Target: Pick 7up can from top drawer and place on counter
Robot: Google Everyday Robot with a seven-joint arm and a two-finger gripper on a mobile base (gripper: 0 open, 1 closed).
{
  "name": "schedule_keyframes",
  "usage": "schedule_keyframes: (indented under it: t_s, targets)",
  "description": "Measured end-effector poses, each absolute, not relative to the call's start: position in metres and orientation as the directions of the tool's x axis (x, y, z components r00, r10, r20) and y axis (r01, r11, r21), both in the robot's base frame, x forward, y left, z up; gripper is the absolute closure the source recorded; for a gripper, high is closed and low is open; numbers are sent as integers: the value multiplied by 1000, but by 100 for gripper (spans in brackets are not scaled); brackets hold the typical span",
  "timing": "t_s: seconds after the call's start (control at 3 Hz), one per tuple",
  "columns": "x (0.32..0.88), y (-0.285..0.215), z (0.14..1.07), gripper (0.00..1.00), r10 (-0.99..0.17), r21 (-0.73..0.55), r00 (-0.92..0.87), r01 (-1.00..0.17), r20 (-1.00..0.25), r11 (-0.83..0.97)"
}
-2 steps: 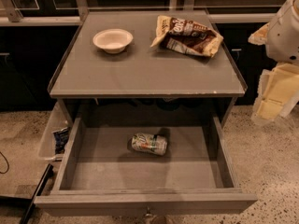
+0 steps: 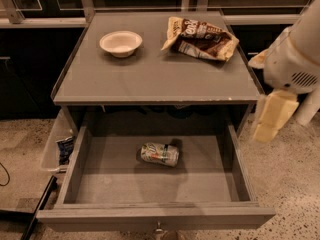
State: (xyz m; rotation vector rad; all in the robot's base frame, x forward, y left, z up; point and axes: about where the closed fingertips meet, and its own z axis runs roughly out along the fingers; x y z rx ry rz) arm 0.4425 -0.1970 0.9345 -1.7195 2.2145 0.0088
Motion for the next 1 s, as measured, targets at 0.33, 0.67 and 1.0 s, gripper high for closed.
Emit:
schedule_keyframes:
  t_s: [0.33, 0.67, 1.0]
  targets:
    - [444, -169, 872, 0, -927, -159, -187, -955, -325, 249]
    - [450, -141, 819, 0, -920, -173, -131, -963, -370, 207]
    - [450, -141, 819, 0, -920, -172, -131, -963, -370, 207]
